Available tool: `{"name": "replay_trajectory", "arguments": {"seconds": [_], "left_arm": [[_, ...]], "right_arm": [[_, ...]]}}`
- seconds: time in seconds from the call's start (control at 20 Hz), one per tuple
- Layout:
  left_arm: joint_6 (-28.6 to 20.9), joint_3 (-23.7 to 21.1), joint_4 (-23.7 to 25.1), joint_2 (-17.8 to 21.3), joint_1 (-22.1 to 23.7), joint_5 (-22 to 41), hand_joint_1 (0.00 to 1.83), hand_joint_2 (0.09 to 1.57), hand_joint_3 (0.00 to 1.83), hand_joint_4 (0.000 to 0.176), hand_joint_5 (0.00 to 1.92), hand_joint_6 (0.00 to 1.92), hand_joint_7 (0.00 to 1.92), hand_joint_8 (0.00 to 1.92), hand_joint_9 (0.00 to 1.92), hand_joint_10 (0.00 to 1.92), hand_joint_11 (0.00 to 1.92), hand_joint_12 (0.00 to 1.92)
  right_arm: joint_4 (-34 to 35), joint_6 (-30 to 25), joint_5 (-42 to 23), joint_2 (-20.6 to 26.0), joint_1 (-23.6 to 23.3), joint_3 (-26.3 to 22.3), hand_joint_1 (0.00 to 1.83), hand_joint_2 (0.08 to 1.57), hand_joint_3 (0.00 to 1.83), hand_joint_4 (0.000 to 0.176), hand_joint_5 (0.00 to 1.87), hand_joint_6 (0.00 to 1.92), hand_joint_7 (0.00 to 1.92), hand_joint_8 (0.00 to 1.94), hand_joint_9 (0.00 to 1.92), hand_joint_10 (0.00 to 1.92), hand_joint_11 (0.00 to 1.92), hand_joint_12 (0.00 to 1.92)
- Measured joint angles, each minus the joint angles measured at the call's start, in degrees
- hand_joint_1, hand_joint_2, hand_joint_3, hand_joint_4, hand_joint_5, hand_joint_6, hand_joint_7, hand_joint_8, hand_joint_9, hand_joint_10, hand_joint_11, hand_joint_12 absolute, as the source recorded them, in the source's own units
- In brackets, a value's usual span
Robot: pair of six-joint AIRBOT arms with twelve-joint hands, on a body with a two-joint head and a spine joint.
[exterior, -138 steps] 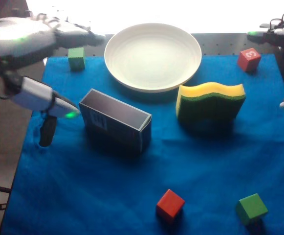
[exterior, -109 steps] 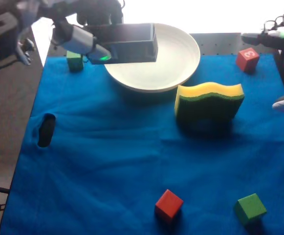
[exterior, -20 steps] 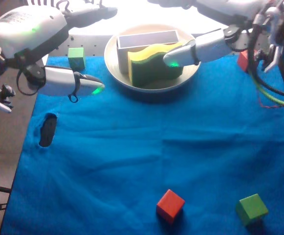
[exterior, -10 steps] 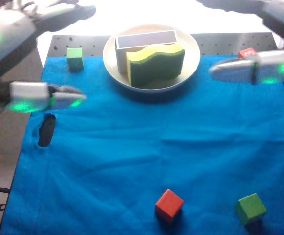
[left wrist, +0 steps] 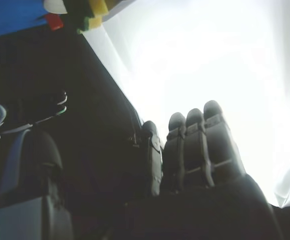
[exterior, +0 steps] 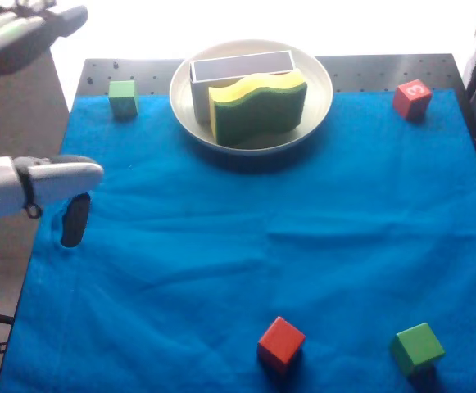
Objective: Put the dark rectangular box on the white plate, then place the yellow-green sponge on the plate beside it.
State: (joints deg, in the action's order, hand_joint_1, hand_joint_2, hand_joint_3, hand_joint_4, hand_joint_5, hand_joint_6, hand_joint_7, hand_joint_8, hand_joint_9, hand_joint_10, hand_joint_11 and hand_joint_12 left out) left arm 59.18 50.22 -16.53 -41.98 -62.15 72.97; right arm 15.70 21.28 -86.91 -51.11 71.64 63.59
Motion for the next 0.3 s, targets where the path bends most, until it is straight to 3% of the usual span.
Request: {"name": "replay_trajectory", "arguments": {"seconds": [0.1, 0.15, 0.2, 0.25, 0.3], "left_arm": [[-0.09, -0.37, -1.49, 0.42, -1.25, 2.14, 0.53, 0.95, 0.00, 0.121, 0.12, 0.00, 0.06, 0.00, 0.03, 0.01, 0.00, 0.00], [-0.11, -0.37, -2.12, 0.52, -1.60, 2.99, 0.52, 0.96, 0.00, 0.151, 0.13, 0.01, 0.08, 0.01, 0.05, 0.01, 0.01, 0.01], [-0.11, -0.37, -2.56, 0.52, -1.64, 3.45, 0.51, 0.97, 0.01, 0.143, 0.13, 0.01, 0.08, 0.01, 0.05, 0.01, 0.02, 0.01], [-0.13, -0.37, -2.75, 0.52, -1.66, 3.85, 0.50, 0.97, 0.01, 0.151, 0.13, 0.00, 0.08, 0.01, 0.06, 0.01, 0.02, 0.01], [-0.20, -0.44, -2.73, 0.52, -1.66, 4.37, 0.49, 0.95, 0.00, 0.144, 0.13, 0.00, 0.08, 0.00, 0.06, 0.01, 0.01, 0.01]], "right_arm": [[-0.50, 0.02, -0.31, -0.15, 0.07, -0.09, 0.71, 0.85, 0.00, 0.152, 0.18, 0.00, 0.14, 0.01, 0.05, 0.01, 0.00, 0.00], [-0.28, 0.04, -0.31, -0.20, 0.07, -0.09, 0.69, 0.86, 0.00, 0.151, 0.19, 0.00, 0.14, 0.00, 0.04, 0.01, 0.00, 0.00], [0.09, 0.04, -0.31, -0.20, 0.07, -0.07, 0.70, 0.86, 0.00, 0.159, 0.20, 0.01, 0.15, 0.01, 0.03, 0.00, 0.00, 0.00], [0.39, 0.04, -0.33, -0.20, 0.07, -0.07, 0.69, 0.85, 0.00, 0.156, 0.19, 0.00, 0.15, 0.01, 0.04, 0.00, 0.00, 0.00], [0.63, 0.04, -0.33, -0.20, 0.07, -0.07, 0.69, 0.85, 0.00, 0.160, 0.20, 0.00, 0.15, 0.01, 0.03, 0.00, 0.00, 0.00]]}}
